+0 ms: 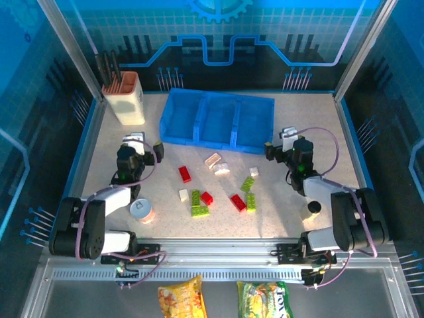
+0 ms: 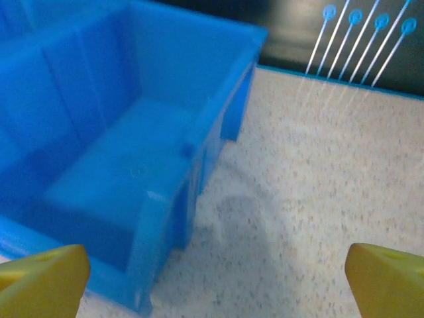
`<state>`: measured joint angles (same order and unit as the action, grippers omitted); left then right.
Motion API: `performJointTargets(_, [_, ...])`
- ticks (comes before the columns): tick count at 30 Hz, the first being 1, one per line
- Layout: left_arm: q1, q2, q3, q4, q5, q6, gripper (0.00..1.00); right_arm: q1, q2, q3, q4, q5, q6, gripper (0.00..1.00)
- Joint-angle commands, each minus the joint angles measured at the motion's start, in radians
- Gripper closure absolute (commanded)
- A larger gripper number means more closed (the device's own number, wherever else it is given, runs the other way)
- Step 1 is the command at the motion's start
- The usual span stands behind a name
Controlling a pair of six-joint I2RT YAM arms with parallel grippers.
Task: Sort the legos into containers by color
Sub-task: Rotate the container at the top-center of the table.
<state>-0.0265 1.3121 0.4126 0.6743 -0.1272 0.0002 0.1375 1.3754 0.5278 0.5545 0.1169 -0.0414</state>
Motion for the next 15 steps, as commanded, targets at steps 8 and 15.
performJointTargets(8, [-0.013,0.041,0.345,-0.541,0.049,-0.078,0.03,0.017,0.049,0.326,-0.550,-0.080,0.193,0.03])
performJointTargets(15, [-0.014,0.212,0.583,-0.730,0.127,-0.067,0.06,0.014,0.179,0.465,-0.680,-0.098,0.210,0.15])
